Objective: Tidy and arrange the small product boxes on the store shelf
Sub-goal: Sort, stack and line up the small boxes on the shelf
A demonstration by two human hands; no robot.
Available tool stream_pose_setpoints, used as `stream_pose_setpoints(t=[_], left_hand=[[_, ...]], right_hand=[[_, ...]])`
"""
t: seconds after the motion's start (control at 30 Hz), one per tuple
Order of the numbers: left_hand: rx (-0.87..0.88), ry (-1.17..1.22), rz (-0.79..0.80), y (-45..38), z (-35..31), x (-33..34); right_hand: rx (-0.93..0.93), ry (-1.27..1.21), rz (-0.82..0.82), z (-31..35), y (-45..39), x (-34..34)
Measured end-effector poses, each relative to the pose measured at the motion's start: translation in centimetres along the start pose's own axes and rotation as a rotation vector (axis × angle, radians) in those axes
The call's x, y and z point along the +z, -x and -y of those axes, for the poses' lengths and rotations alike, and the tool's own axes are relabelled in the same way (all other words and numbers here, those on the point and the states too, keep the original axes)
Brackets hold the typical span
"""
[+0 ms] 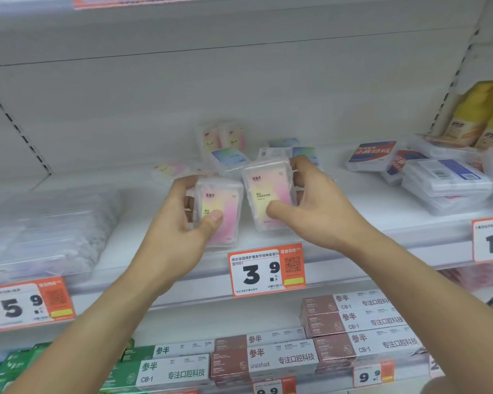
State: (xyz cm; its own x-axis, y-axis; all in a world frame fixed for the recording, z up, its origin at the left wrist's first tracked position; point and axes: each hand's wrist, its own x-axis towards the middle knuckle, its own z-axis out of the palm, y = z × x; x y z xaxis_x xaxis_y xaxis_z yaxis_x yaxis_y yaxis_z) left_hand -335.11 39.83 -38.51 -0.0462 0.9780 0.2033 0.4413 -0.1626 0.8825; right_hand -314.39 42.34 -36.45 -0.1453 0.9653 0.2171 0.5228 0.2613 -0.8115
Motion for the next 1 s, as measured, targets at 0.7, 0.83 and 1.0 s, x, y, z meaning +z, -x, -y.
stream_pose_setpoints(t=[0.7, 0.83, 1.0], left_hand=[[0.053, -0.254, 0.202, 0.2, -0.3, -2.0], [0.079, -0.259, 0.206, 0.4, -0.6, -2.0], [0.184, -0.355, 0.105, 0.5, -1.1, -2.2]], right_hand=[[-0.161, 0.230, 0.212, -0.6, -0.3, -0.7], [-0.194, 0.189, 0.251, -0.9, -0.2, -1.0], [-0.104, 0.014, 0.114, -1.6, -0.3, -3.0]])
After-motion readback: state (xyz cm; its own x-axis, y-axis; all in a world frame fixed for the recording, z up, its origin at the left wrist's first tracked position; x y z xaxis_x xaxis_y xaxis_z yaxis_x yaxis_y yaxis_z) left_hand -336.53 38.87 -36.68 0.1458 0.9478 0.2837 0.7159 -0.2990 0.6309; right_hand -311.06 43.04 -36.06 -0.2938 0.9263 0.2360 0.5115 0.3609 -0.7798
